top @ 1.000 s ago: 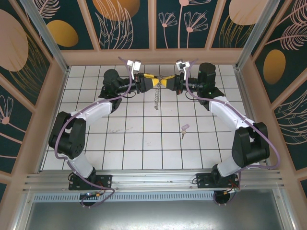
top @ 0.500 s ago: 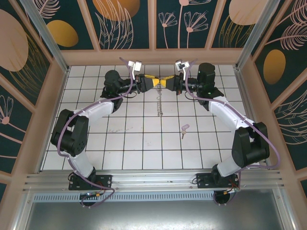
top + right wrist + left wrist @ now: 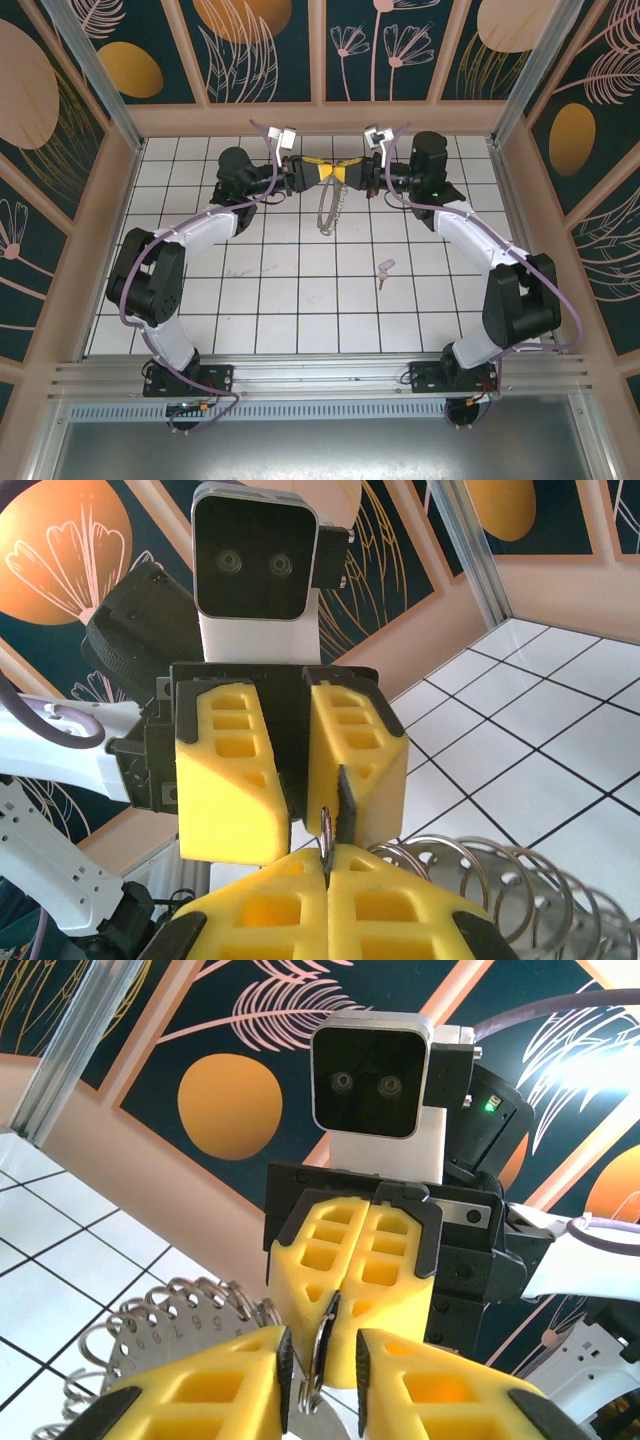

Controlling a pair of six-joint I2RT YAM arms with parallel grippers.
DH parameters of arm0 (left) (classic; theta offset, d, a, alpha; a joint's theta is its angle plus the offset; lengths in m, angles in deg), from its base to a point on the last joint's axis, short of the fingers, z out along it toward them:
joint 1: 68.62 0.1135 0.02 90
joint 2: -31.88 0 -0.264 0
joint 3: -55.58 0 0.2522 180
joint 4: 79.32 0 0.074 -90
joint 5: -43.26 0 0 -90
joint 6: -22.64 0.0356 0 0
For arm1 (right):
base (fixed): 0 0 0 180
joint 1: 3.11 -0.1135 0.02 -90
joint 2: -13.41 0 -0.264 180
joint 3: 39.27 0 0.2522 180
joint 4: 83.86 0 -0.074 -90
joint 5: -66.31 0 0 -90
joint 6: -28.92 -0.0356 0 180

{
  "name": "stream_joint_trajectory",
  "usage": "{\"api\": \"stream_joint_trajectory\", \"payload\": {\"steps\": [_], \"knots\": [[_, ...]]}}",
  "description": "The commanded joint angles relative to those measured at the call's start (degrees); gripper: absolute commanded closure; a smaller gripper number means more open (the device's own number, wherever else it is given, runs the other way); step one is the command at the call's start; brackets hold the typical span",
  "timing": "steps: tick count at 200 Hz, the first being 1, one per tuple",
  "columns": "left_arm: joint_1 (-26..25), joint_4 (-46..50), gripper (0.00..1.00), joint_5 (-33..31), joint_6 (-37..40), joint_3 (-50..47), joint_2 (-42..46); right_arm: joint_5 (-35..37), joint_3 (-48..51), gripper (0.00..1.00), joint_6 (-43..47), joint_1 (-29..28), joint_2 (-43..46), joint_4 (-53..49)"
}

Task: Put the keys on the keyring

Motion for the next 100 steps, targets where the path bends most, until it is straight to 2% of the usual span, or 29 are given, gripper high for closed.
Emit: {"api": "stream_joint_trajectory", "payload": {"steps": [1, 20, 29, 60, 73, 81, 91, 100], "knots": [[-0.32, -2.85, 0.82, 1.14, 0.0, 0.53, -0.31, -0.75, -1.06, 1.0, -0.24, -0.55, -0.45, 3.73], [-0.42, -2.81, 0.96, 1.07, 0.14, 0.53, -0.14, -0.66, -1.06, 1.0, -0.31, -0.63, -0.56, 3.68], [-0.43, -2.56, 1.0, 1.0, 0.26, 0.53, 0.04, -0.55, -1.14, 1.0, -0.28, -0.62, -0.52, 3.59], [-0.38, 0.04, 1.0, -0.47, 3.24, 0.27, 1.13, 0.76, -1.71, 1.0, 0.49, -0.09, -0.34, 1.21], [-0.36, 2.8, 1.0, -1.18, 5.75, 0.57, 1.95, 3.11, -0.72, 0.76, -0.18, 1.84, 1.14, 0.52], [-0.37, 4.23, 1.0, -1.49, 7.06, 0.87, 2.38, 4.11, 1.12, 0.66, -2.34, 3.76, 2.67, 2.63], [-0.43, 6.06, 1.0, -1.55, 8.74, 1.29, 2.6, 5.24, 3.45, 0.57, -5.65, 6.26, 4.48, 5.1], [-0.42, 8.24, 1.0, -1.48, 10.72, 1.86, 2.59, 6.12, 5.14, 0.54, -7.73, 8.03, 6.0, 6.44]]}}
